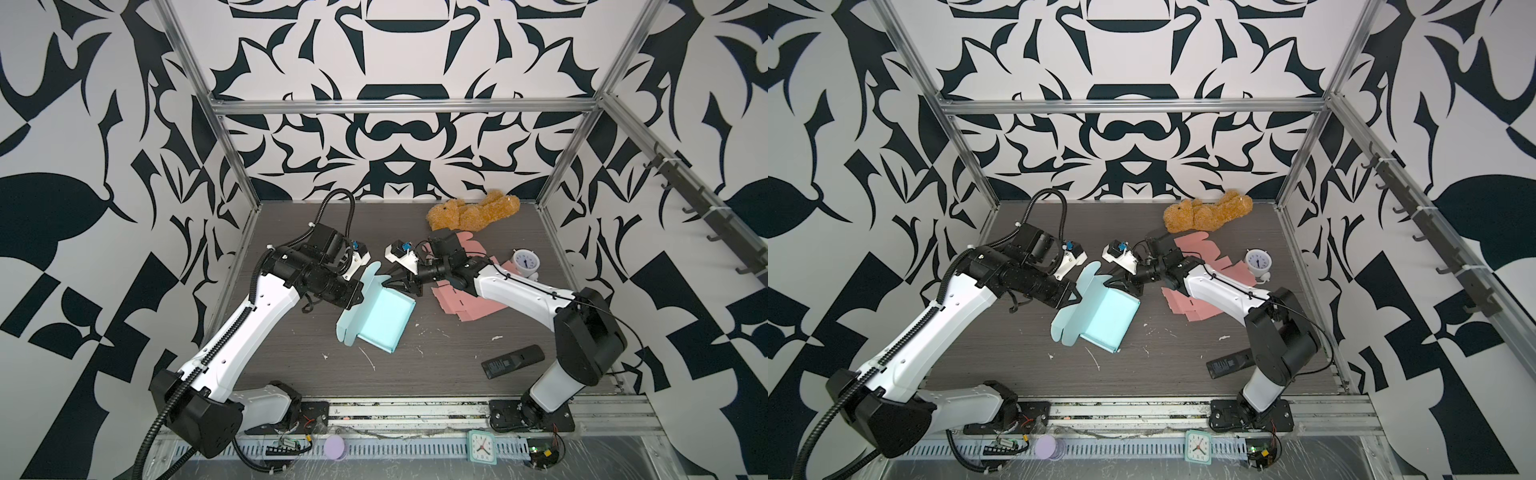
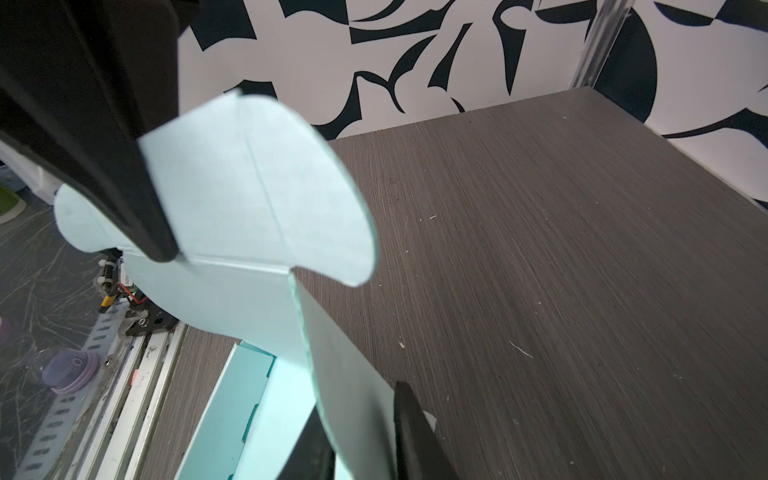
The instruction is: Fold the paper box
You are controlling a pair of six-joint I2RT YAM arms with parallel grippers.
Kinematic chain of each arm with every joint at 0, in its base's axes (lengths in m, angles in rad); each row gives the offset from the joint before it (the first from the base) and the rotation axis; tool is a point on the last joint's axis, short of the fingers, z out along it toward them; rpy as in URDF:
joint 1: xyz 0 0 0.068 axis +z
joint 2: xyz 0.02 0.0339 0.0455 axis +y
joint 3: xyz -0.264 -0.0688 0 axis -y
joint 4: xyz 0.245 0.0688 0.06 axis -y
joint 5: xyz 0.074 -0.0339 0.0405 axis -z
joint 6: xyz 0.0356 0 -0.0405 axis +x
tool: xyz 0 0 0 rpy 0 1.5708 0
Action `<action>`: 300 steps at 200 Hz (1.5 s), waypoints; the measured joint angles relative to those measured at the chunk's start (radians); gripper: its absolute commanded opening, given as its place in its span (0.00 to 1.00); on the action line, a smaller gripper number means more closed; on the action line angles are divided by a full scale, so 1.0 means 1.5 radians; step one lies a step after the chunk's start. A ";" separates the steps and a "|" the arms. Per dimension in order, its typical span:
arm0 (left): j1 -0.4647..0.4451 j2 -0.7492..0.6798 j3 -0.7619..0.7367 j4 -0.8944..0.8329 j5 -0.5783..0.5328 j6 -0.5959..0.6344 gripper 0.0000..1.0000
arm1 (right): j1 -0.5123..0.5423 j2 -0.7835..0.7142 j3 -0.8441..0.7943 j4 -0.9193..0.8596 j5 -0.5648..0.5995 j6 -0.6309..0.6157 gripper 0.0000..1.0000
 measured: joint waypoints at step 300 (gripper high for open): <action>0.078 -0.194 -0.340 0.350 0.006 -0.194 0.99 | 0.006 -0.145 -0.257 0.125 0.223 0.137 0.04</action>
